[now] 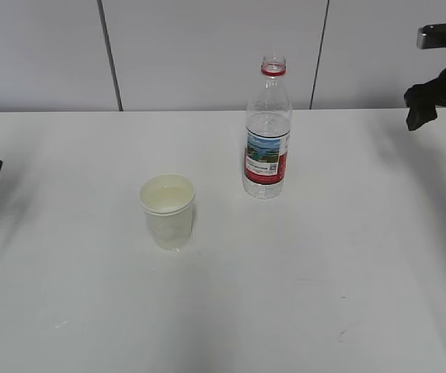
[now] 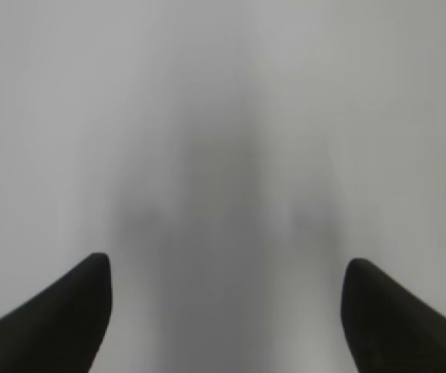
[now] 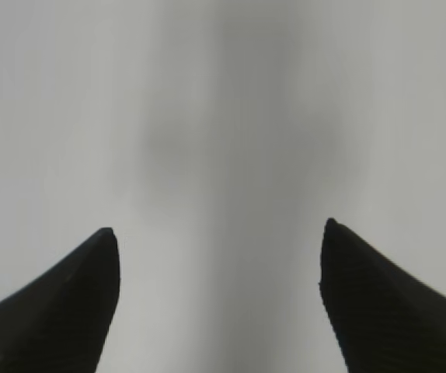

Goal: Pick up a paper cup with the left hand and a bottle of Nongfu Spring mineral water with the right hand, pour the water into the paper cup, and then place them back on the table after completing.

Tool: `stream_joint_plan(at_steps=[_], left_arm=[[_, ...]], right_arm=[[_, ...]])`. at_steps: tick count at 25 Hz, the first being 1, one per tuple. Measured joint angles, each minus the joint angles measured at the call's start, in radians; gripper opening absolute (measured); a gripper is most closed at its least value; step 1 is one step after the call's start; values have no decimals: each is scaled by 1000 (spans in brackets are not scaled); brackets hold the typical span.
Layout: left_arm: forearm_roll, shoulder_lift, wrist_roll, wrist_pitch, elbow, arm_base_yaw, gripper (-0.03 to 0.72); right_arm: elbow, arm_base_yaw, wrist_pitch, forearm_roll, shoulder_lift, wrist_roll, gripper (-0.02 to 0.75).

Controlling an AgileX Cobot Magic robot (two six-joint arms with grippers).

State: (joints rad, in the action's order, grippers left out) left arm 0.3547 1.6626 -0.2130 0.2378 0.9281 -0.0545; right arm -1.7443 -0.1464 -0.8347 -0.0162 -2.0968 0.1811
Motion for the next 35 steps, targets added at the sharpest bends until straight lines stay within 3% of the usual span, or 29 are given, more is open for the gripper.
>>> stream_joint_plan(at_steps=[4, 10, 18, 24, 31, 35], left_arm=[[-52, -1, 17, 226, 105, 2, 524], [-194, -1, 165, 476, 254, 2, 500], [-484, -1, 413, 666, 380, 2, 500], [-500, -10, 432, 751, 400, 2, 500], [-502, -20, 435, 827, 401, 2, 500], [-506, -60, 435, 856, 401, 2, 500]], right_arm=[[-74, 0, -134, 16, 0, 20, 594], [-158, 0, -286, 27, 2, 22, 593], [-179, 0, -388, 108, 2, 43, 592], [-181, 0, -389, 129, 2, 65, 592], [-167, 0, -390, 262, 84, 114, 592], [-121, 0, -394, 276, 175, 126, 592]])
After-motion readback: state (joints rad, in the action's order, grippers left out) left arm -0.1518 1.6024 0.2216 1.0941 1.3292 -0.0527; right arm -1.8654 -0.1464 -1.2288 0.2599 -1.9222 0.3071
